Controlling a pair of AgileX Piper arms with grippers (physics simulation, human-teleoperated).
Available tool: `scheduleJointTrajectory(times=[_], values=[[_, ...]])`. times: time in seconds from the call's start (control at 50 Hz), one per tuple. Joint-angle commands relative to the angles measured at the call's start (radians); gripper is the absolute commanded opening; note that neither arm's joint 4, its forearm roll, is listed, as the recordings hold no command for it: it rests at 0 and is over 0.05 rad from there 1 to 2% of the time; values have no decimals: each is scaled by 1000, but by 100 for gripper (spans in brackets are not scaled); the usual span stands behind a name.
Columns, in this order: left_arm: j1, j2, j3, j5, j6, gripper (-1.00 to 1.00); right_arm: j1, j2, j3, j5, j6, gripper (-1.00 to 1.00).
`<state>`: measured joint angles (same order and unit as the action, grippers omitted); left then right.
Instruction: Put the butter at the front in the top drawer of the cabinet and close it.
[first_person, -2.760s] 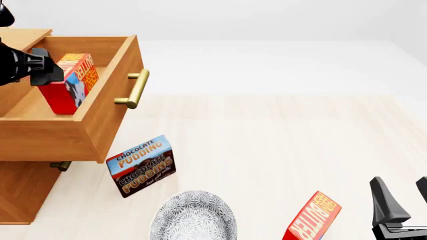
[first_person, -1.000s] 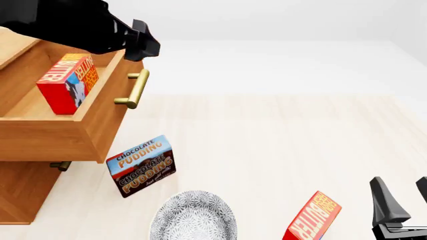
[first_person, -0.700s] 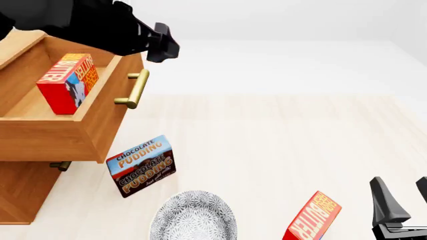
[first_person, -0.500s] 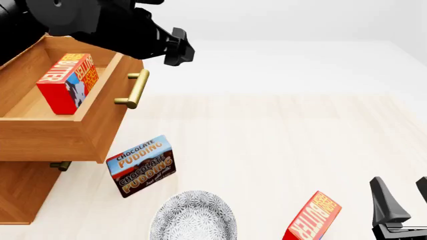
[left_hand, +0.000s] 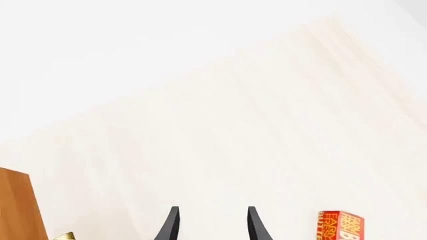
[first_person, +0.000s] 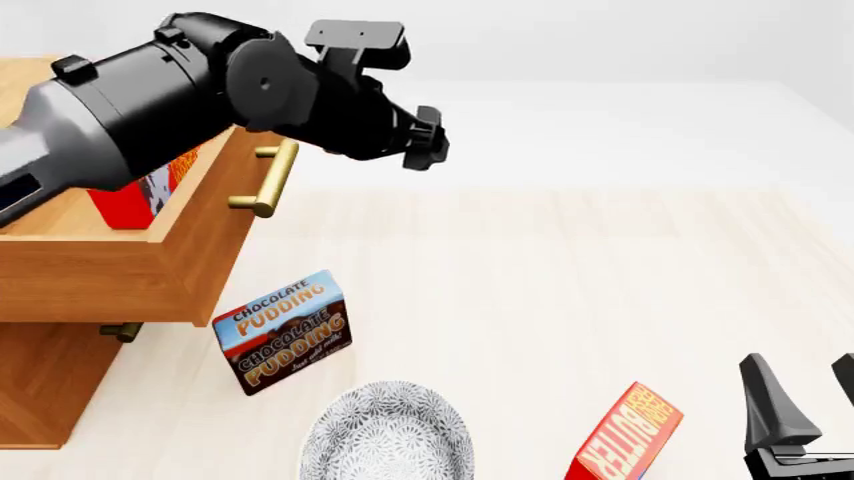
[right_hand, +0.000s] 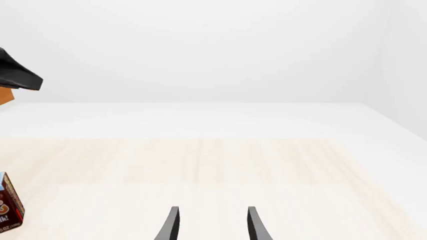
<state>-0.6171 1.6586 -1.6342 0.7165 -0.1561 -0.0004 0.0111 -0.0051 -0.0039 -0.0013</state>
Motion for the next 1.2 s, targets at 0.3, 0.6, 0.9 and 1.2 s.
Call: scheduleJointTrajectory(times=[0.3,0.6,0.9,1.2], values=[[4,77,121,-158,-86,100,0,-1,1,0,0,100],[48,60,183,-191,-87,100,0,-1,1,0,0,100],[108,39,265,-229,-81,100,0,-1,1,0,0,100],[171,-4,314,-229,-66,100,0,-1,1,0,0,100]])
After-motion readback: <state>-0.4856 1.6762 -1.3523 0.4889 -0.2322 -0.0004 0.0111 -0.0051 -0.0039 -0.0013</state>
